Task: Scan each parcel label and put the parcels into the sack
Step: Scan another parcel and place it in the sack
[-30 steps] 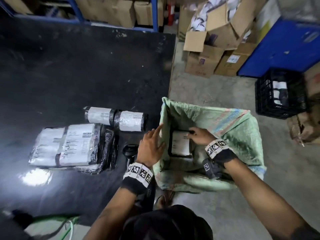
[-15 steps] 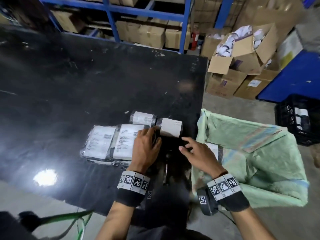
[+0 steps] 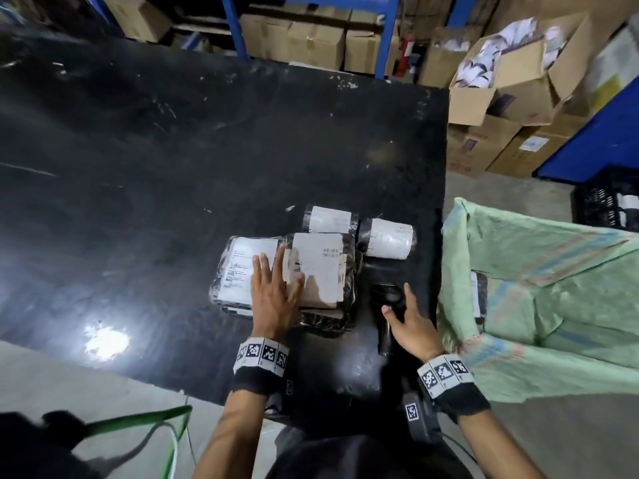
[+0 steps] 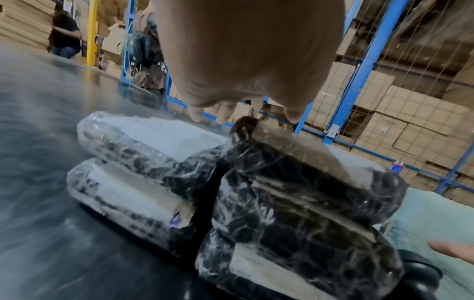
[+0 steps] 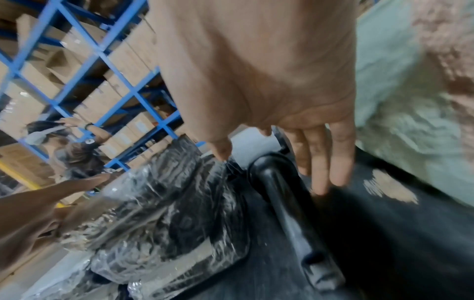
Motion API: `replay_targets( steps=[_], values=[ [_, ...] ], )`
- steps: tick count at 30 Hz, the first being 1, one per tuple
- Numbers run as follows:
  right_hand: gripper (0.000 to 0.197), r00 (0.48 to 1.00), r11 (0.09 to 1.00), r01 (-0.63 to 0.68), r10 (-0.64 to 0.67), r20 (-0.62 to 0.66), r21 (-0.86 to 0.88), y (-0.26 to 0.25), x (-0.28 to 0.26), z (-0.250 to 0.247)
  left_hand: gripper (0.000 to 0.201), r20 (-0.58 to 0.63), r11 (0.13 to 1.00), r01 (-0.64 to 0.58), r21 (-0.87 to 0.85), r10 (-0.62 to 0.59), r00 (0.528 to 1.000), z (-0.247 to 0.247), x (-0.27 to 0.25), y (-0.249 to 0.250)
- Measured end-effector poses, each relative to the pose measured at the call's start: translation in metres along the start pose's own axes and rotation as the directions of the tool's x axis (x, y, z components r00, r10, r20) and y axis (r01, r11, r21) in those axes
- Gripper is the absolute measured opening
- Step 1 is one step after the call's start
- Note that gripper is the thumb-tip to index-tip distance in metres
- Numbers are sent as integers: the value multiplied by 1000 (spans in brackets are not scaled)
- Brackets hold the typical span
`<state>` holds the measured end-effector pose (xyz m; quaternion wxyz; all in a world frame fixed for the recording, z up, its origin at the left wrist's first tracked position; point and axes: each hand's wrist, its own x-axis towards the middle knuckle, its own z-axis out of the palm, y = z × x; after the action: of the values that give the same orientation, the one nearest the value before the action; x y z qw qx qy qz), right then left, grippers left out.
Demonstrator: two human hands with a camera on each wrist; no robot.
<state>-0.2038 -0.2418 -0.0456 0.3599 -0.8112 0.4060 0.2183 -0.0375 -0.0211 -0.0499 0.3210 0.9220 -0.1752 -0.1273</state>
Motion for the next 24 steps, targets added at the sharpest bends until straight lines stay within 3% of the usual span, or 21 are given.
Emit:
replay_targets(
  steps=[5,12,16,19,24],
  values=[
    [78,997,974,-33,48,-63,225,-1,15,26,87,49,992,-15,-126,21,999,8,8,-21],
    [73,990,899,-39,93,-103,436,-10,25,33,72,44,927,36,-372,-21,999,12,9,-21],
    [74,988,818,33,61,-144,574,-6,35,42,75,34,890,72,-451,-63,997,15,9,-18],
    [79,986,702,98,25,-162,705,8,50,60,76,51,875,76,-478,-59,997,15,11,-18],
    [73,990,611,78,47,-134,787,16,58,69,75,111,814,104,-571,-49,993,18,14,-21]
  ],
)
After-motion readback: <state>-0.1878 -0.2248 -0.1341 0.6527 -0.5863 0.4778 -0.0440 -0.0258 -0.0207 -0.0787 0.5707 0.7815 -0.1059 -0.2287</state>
